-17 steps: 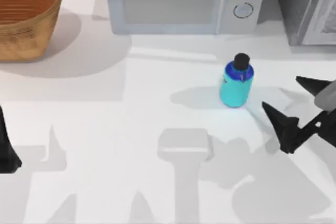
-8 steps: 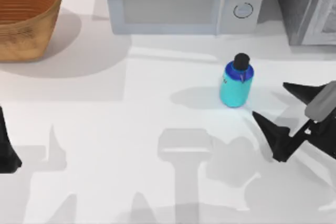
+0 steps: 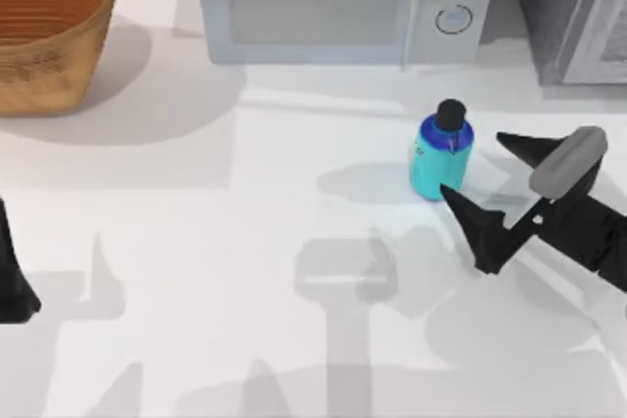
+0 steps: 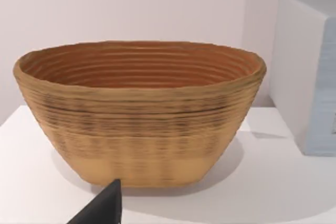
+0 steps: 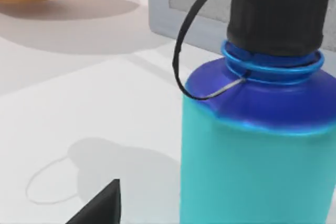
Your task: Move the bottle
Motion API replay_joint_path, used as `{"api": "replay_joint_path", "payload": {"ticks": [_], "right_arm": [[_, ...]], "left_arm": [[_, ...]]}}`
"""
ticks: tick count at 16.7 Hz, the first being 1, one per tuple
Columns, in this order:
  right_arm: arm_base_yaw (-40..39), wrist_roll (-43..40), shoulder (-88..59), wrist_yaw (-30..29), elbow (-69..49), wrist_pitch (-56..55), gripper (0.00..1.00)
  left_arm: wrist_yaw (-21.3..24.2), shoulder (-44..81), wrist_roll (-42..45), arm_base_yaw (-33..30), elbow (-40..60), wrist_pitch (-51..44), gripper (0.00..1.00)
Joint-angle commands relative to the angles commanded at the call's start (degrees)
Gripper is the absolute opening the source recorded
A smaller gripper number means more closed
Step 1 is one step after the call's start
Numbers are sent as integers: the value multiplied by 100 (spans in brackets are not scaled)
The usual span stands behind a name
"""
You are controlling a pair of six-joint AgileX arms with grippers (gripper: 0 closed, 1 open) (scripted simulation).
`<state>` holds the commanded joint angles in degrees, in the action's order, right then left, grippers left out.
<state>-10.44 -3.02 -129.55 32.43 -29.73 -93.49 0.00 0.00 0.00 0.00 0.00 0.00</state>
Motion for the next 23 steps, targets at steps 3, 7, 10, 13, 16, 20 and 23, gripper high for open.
{"api": "replay_joint_path", "payload": {"ticks": [3,7,10,13,16,20,23], "right_arm": [[-364,48,-203,-371,-721,489,100],[-640,78,-340,-645,-1219,848,100],[-640,78,-340,-645,-1219,848,100],[-640,78,-340,-645,-1219,848,77],[-640,78,-340,-645,-1219,848,55],[-640,78,-340,-645,-1219,848,25],[-640,78,-340,-645,-1219,848,2]], "left_arm": [[0,0,0,0,0,0,100],[0,0,0,0,0,0,100],[0,0,0,0,0,0,100],[0,0,0,0,0,0,100],[0,0,0,0,0,0,100],[0,0,0,0,0,0,100],[0,0,0,0,0,0,100]]}}
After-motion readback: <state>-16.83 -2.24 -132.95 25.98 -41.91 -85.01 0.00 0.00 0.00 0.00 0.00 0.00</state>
